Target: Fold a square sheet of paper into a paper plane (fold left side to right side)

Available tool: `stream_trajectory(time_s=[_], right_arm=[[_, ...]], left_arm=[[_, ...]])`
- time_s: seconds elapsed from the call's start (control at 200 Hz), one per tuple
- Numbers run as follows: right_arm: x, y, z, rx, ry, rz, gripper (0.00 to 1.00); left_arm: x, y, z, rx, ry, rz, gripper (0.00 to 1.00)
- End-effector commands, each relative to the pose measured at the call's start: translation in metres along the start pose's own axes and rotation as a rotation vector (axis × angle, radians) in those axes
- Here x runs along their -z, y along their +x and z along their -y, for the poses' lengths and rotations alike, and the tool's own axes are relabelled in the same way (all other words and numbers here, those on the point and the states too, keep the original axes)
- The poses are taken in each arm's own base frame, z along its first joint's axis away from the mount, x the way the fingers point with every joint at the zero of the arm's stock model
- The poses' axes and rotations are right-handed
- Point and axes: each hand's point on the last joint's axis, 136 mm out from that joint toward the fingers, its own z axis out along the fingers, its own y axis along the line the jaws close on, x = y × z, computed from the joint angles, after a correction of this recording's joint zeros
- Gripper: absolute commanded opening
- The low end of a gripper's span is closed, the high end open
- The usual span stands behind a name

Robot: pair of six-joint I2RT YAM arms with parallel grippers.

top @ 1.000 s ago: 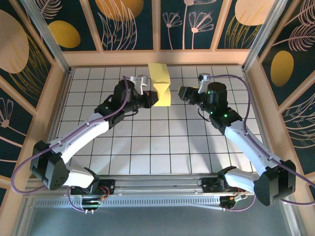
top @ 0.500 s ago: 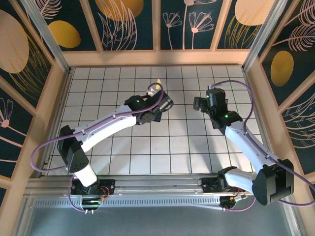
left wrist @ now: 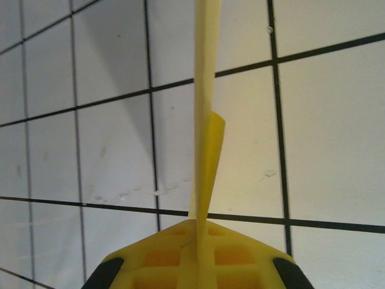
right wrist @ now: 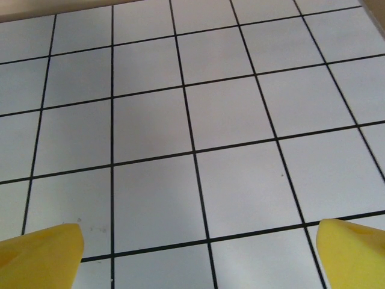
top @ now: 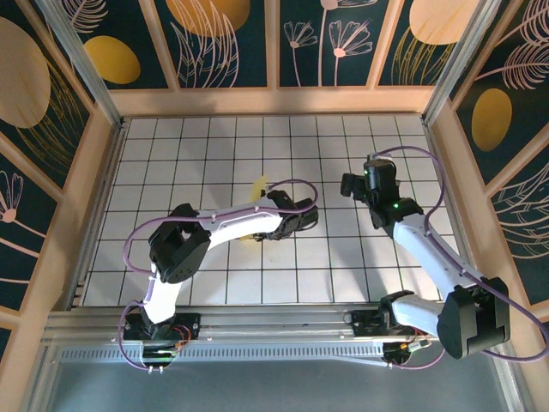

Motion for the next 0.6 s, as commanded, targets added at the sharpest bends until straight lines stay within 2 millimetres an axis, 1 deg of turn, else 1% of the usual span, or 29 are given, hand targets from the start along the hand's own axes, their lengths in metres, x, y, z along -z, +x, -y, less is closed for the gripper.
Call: stream_trajectory(time_s=[0.0,0.11,0.205,0.22,0.25,0.34,0.42,0.505,0.595], right_arm=[[0.003,-0.005,-0.003,-0.045,-0.040,0.034,0.99],[0.000,0.000,-0.007,-0.055,-0.063,0.026,0.99],[-0.003,0.004,-0.010,-0.061,-0.080,0.012,0.99],[-0.003,0.005,-0.010,-0.061,-0.082,0.009,0.99],[-0.004,0.006,-0.010,-0.062,-0.083,0.006,0.99],[-0.006,0.008,-0.012,-0.061,-0.089,-0.003,0.99],[-0.008,0.010,-0.014,-0.061,-0.098,-0.015,0.99],[-0.011,0.014,-0.016,-0.062,-0.109,-0.032,0.99],[-0.014,0.018,-0.019,-0.066,-0.125,-0.058,0.99]], left_arm=[[-0.009,0.004,0.030,0.030,0.087,-0.036,0.06],[-0.014,0.007,0.057,0.038,0.179,-0.071,0.17],[-0.017,0.015,0.078,0.043,0.261,-0.117,0.21],[-0.016,0.012,0.084,0.055,0.289,-0.110,0.21],[-0.017,0.013,0.090,0.056,0.310,-0.117,0.22],[-0.017,0.011,0.098,0.060,0.345,-0.132,0.26],[-0.014,0.005,0.104,0.079,0.392,-0.137,0.31],[-0.007,-0.006,0.112,0.114,0.493,-0.138,0.38],[0.004,-0.023,0.115,0.164,0.618,-0.124,0.45]])
